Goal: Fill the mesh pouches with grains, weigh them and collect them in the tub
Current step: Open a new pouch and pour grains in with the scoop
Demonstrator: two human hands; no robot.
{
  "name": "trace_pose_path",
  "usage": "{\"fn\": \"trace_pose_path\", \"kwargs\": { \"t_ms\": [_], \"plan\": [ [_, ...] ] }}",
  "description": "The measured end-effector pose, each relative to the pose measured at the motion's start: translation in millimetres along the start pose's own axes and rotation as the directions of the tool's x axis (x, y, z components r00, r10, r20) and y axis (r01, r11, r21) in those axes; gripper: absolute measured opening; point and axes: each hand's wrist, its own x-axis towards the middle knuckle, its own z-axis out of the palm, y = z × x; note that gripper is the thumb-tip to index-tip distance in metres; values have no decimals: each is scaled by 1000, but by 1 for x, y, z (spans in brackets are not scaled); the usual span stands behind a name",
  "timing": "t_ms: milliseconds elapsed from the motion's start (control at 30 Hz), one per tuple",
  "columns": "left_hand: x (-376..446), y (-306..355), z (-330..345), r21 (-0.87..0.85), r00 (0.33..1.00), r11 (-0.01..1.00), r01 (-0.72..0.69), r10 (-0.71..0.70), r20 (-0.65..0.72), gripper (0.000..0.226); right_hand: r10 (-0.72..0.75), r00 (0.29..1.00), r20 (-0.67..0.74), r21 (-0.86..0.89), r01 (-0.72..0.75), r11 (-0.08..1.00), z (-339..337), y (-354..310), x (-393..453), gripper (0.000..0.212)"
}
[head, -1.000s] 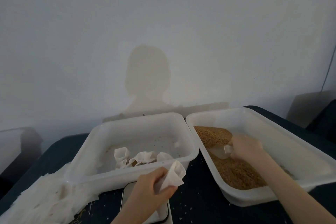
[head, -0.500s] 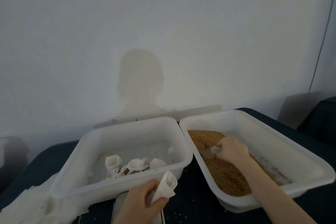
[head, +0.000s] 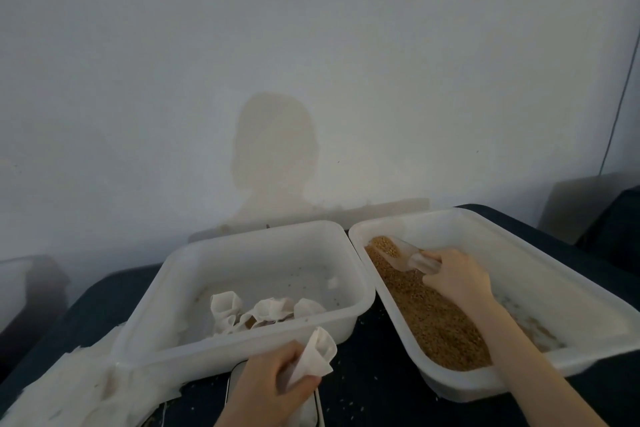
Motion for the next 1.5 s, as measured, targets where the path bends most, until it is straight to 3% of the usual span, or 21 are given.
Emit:
{"fn": "trace_pose_path", "kwargs": {
  "t_ms": [133,233,333,500,733,1067,1233,1500],
  "plan": [
    [0,-6,9,126,996,990,-69,76,-52,30,-58,994,98,-49,63,997,2,1,0,50],
    [1,-6,9,115,989,986,-120,129,-68,22,-48,998,48,6,48,999,3,1,0,51],
    [1,-6,10,38,994,995,-87,90,-63,27,-28,1000,-13,39,29,999,5,1,2,51],
    [-1,-9,9,71,997,996,-49,53,-54,41,-20,999,-36,36,21,999,6,0,1,50],
    [0,1,5,49,999,997,-51,51,0,9,-14,995,-94,47,19,999,7,2,1,45],
    [1,6,1,11,999,999,42,-42,33,19,-32,996,-81,31,34,999,9,1,3,47],
    [2,6,0,-2,1000,1000,21,-21,8,26,-22,994,-112,70,30,997,10,-1,2,46],
    [5,7,-7,-3,999,1000,26,-26,19,9,-50,997,-65,43,53,998,11,0,3,46]
  ]
}}
